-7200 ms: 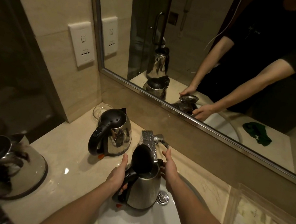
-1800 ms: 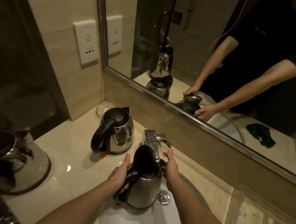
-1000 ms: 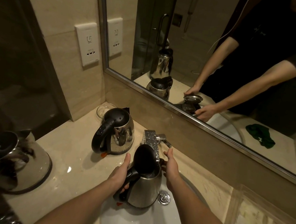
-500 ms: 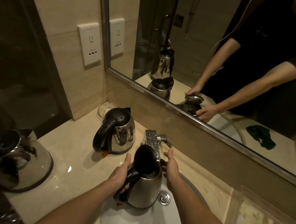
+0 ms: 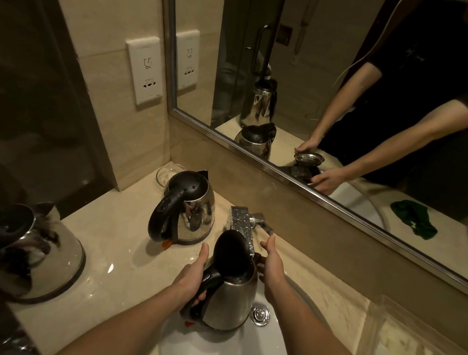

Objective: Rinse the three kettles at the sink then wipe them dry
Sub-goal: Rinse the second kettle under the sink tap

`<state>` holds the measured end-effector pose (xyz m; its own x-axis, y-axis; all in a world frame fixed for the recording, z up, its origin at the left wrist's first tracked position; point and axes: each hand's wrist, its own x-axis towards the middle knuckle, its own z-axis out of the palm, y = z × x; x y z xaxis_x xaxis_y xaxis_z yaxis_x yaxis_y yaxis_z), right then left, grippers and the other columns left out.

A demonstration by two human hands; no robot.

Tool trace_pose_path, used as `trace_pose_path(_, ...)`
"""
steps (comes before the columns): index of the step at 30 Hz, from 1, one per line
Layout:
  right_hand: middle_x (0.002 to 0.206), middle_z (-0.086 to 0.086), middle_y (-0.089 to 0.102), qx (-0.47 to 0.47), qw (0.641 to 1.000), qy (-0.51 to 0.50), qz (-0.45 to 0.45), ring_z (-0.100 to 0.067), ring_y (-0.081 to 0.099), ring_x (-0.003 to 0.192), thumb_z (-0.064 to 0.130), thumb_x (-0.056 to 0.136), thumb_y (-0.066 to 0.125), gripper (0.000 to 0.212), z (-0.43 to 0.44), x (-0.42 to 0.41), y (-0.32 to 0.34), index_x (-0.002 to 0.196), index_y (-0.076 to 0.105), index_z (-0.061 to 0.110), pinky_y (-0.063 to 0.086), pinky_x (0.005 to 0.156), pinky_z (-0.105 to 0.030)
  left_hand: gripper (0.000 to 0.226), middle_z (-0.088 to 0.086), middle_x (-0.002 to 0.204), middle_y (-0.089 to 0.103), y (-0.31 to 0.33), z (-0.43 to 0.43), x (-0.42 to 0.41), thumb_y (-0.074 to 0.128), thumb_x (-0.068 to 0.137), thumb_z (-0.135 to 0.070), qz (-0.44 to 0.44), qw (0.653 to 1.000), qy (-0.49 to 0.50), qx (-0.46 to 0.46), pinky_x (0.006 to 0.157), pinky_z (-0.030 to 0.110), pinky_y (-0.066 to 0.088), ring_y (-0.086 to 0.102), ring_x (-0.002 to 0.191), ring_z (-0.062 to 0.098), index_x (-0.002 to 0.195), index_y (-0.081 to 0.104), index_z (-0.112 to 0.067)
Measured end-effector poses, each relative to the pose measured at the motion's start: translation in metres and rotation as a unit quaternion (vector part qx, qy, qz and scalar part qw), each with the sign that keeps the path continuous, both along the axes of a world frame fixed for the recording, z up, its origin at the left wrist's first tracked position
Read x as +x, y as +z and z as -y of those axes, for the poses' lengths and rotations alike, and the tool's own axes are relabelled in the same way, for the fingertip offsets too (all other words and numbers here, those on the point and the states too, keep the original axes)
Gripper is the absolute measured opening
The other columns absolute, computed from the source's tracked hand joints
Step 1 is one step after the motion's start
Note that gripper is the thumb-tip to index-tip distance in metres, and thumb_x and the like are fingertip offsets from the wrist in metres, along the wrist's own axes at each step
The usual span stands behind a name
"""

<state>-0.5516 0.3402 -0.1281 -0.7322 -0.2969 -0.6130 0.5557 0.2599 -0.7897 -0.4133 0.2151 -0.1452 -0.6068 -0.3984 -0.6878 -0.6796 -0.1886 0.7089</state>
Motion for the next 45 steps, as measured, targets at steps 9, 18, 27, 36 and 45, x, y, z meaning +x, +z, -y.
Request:
trace_pose_path(9,0.142,-0.016,0.047,0.007,1.0,0.001,-0.007,-0.032,0.041,0.131,0.067,0.094,0.026,0.069,-0.0005,0.0005,0.0016,0.141,0.048,0.022,0.026,0.112,-0.049,0.091,0.005,0.05,0.05,0.0053,-0.0026,0.0013,0.013,0.068,-0.093,-0.01,1.0,-0.001,0.007,0.049,0.026,0.042,0.049,0.043,0.016,0.085,0.061,-0.017)
trace_pose_path(18,0.142,-0.017,0.048,-0.001,1.0,0.0,-0.006,-0.033,0.042,0.132,0.069,0.093,0.027,0.07,-0.0013,0.0012,0.0034,0.139,0.049,0.023,0.028,0.112,-0.048,0.095,0.005,0.051,0.05,0.0041,-0.0028,0.0,0.013,0.078,-0.09,-0.002,1.0,0.003,0.006,0.05,0.026,0.043,0.05,0.044,0.017,0.086,0.067,-0.013)
trace_pose_path(27,0.144,-0.017,0.045,0.001,1.0,0.003,-0.005,-0.033,0.04,0.133,0.068,0.093,0.025,0.069,-0.0021,0.0011,0.0034,0.14,0.049,0.023,0.026,0.113,-0.048,0.088,0.005,0.05,0.05,0.0065,-0.0043,0.0018,0.013,0.082,-0.088,0.003,1.0,0.006,0.004,0.049,0.026,0.043,0.05,0.044,0.016,0.082,0.065,-0.017)
trace_pose_path(36,0.144,-0.017,0.046,0.0,1.0,0.004,-0.006,-0.033,0.04,0.133,0.068,0.093,0.025,0.07,-0.0012,0.0006,0.0031,0.14,0.048,0.022,0.027,0.113,-0.049,0.09,0.005,0.049,0.05,0.0076,-0.0048,0.0013,0.013,0.083,-0.087,-0.002,1.0,0.004,0.008,0.05,0.026,0.043,0.049,0.044,0.017,0.073,0.064,-0.013)
trace_pose_path(45,0.145,-0.018,0.044,-0.006,1.0,0.006,-0.008,-0.033,0.04,0.133,0.067,0.095,0.025,0.069,-0.0017,0.0005,0.0042,0.141,0.048,0.02,0.027,0.113,-0.049,0.091,0.005,0.05,0.051,0.0052,-0.0033,0.0016,0.013,0.081,-0.089,-0.014,1.0,0.001,0.01,0.05,0.027,0.044,0.05,0.044,0.017,0.089,0.07,-0.019)
